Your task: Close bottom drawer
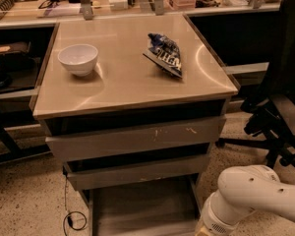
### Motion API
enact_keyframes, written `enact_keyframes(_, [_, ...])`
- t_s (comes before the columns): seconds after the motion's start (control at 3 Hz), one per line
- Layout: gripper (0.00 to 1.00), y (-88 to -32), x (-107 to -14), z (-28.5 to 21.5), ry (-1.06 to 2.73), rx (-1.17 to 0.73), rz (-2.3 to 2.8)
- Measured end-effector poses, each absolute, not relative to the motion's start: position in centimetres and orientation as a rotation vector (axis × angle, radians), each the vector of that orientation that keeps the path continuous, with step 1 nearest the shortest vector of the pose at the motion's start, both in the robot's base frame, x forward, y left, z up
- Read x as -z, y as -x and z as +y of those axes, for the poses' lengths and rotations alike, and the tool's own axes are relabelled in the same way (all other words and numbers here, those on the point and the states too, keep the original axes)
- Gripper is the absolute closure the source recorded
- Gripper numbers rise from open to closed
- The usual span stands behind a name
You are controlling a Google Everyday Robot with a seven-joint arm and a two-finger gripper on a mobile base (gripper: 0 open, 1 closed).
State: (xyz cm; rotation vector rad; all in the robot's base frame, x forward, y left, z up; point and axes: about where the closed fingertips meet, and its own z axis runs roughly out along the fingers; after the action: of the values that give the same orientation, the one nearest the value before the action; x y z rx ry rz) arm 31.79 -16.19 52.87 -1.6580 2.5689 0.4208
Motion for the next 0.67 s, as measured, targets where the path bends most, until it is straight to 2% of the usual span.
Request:
enact_keyframes(0.33, [1.0, -31.7, -52.6, -16.1, 1.656, -0.426, 2.57])
enact_keyframes(0.67, [1.0, -30.7, -47.9, -16.0, 1.639, -0.47, 2.61])
